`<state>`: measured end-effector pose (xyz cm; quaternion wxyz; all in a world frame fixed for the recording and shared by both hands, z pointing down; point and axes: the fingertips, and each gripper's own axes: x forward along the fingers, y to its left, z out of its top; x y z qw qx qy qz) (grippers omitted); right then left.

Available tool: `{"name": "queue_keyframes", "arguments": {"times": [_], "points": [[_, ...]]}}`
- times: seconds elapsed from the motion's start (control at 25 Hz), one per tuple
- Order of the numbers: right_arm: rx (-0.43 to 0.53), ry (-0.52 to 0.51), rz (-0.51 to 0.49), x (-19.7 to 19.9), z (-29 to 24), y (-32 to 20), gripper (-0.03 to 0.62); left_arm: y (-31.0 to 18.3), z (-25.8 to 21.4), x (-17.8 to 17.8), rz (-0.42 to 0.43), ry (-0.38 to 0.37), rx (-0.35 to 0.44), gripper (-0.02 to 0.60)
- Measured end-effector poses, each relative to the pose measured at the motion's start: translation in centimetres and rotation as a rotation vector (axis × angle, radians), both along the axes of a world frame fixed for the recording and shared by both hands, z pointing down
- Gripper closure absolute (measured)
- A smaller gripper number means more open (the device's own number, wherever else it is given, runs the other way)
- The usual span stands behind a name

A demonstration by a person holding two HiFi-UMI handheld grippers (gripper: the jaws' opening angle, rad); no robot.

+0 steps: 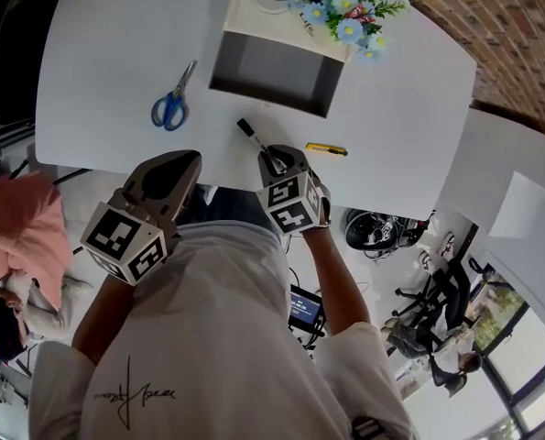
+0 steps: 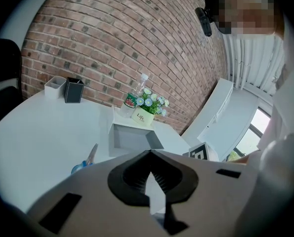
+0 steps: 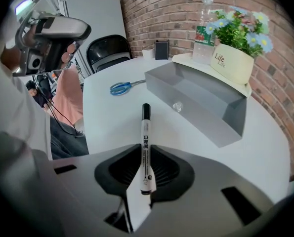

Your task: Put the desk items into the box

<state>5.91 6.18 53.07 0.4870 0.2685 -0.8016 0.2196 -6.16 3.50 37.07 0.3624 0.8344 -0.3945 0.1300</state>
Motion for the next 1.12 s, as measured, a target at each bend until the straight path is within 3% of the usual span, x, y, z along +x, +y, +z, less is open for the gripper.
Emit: {"name": "queue_keyframes", "arguments": {"times": [0.44, 0.64, 0.88, 1.12], "points": [[0.039, 0.016, 0.03, -0.5, -2.2, 0.6, 0.514, -0.6, -1.1, -2.4, -0.004, 0.011, 0.032, 0.577], [0.059, 0.028, 0.05, -0.6, -3.0, 0.4, 0.514, -0.4, -1.5, -2.2, 0.065, -0.056, 0.096, 0.577], [0.08, 0.042, 0.064, -0.2, -3.8, 0.2, 0.514, 0.0, -1.2, -1.4, 0.119, -0.063, 0.12, 0.577], [0.098, 0.033, 0.082, 0.1, -5.2, 0.4, 0.516, 0.4, -1.0, -1.1, 0.121, -0.047, 0.116, 0.577]]}}
